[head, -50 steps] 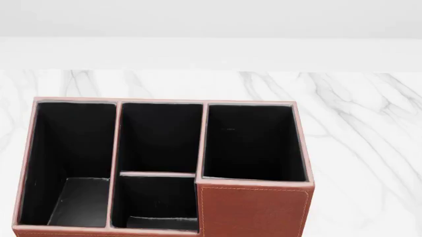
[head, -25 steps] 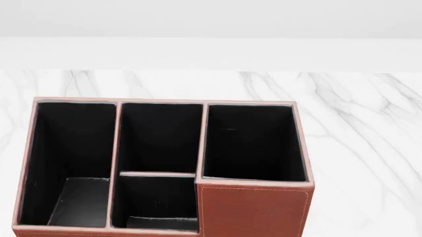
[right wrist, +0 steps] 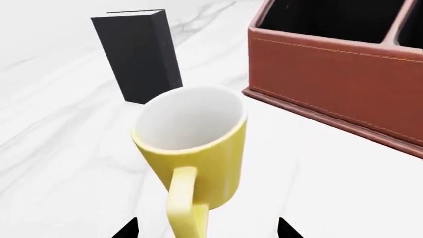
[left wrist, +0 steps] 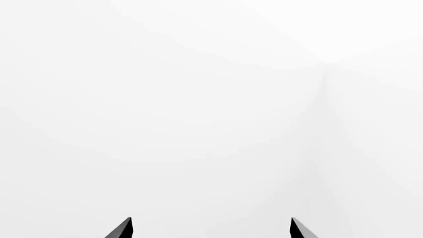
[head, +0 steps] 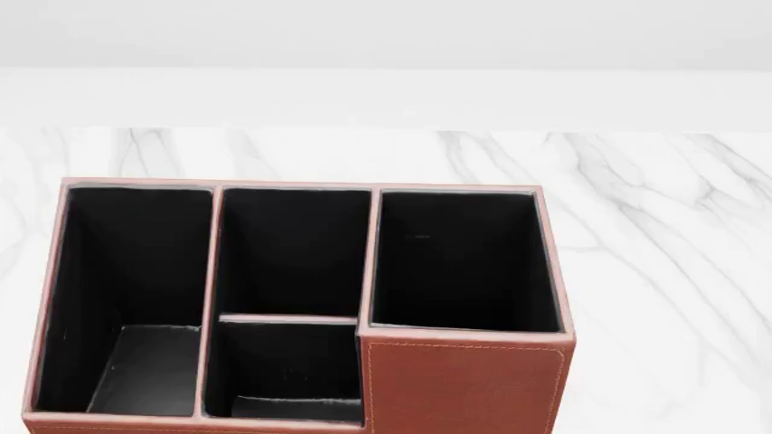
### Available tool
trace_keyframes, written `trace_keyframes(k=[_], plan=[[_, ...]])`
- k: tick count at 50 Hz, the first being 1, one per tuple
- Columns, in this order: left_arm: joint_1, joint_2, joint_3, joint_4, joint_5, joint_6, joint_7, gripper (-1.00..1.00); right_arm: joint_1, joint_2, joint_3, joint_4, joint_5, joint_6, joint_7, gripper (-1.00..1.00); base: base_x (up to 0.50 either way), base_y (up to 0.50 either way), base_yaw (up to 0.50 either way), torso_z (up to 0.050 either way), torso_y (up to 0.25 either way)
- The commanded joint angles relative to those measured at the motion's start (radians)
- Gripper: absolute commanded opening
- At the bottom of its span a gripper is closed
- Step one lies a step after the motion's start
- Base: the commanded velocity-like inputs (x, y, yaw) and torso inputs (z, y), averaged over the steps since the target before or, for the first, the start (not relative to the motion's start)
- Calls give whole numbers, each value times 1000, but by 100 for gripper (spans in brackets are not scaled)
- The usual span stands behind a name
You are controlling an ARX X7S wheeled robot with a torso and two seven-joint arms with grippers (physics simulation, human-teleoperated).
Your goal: Pick up the yellow and white mug and place it to the right of the caddy.
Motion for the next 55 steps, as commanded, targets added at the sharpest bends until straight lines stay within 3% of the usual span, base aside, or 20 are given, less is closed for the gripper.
trace_keyframes(k=[1,13,21,32,36,54,55], plan=[[0,0,0,0,0,1,1,100,-16,-11,9,35,18,-7,-33,100,0,0,0,0,0],[0,3,-2,0,-3,2,6,100,-64,-34,41,175,55,-55,-117,100,0,0,0,0,0],[0,-36,18,0,-1,-8,-32,100,-41,-47,18,153,6,-7,-86,100,0,0,0,0,0],[0,20,-14,0,-11,9,22,100,-19,-90,-12,180,0,64,-126,100,0,0,0,0,0],[0,-15,3,0,-8,-1,-12,100,-5,-95,-20,168,-14,88,-115,100,0,0,0,0,0],[0,-34,14,0,-5,-7,-30,100,-11,-99,24,206,20,57,-173,100,0,0,0,0,0],[0,-35,14,0,-5,-7,-32,100,-12,-97,28,209,19,49,-177,-100,0,0,0,0,0]])
